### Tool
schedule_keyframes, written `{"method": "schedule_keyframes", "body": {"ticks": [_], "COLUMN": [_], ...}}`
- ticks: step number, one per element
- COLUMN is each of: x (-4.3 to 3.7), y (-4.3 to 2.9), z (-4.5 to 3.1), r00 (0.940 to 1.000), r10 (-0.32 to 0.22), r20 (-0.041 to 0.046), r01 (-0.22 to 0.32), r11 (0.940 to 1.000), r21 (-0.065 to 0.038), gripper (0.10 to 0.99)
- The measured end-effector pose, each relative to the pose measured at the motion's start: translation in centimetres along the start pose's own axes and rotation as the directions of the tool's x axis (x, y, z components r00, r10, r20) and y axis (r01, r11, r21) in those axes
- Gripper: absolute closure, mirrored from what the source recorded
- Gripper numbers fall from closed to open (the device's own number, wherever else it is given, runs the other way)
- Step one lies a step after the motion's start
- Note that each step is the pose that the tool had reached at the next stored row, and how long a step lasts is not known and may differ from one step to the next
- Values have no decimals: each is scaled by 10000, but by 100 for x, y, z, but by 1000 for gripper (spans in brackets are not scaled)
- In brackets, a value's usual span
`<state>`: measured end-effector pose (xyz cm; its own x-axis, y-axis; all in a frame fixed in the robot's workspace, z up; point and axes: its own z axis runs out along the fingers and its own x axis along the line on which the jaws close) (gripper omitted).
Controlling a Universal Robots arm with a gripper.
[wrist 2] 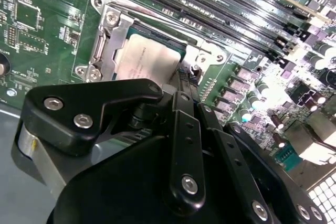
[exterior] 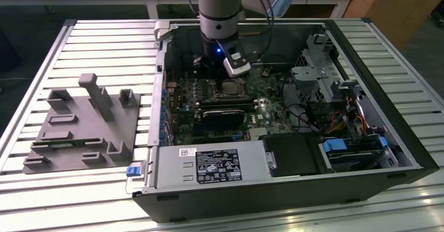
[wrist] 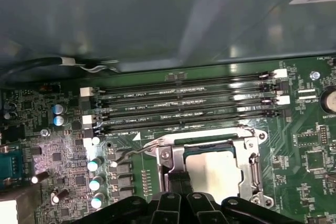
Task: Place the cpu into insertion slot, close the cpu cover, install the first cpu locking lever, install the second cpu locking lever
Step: 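Close the cpu cover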
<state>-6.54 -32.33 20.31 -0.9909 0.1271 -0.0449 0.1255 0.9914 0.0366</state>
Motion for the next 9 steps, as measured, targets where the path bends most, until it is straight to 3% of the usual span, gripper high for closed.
{"method": "schedule_keyframes", "body": {"ticks": [9], "x": [18], "y": [-3], "z": [22], "r00": [10000], "r10": [0], "r20": [-1], "r01": [0], "r11": [10000], "r21": [0], "gripper": [980]}}
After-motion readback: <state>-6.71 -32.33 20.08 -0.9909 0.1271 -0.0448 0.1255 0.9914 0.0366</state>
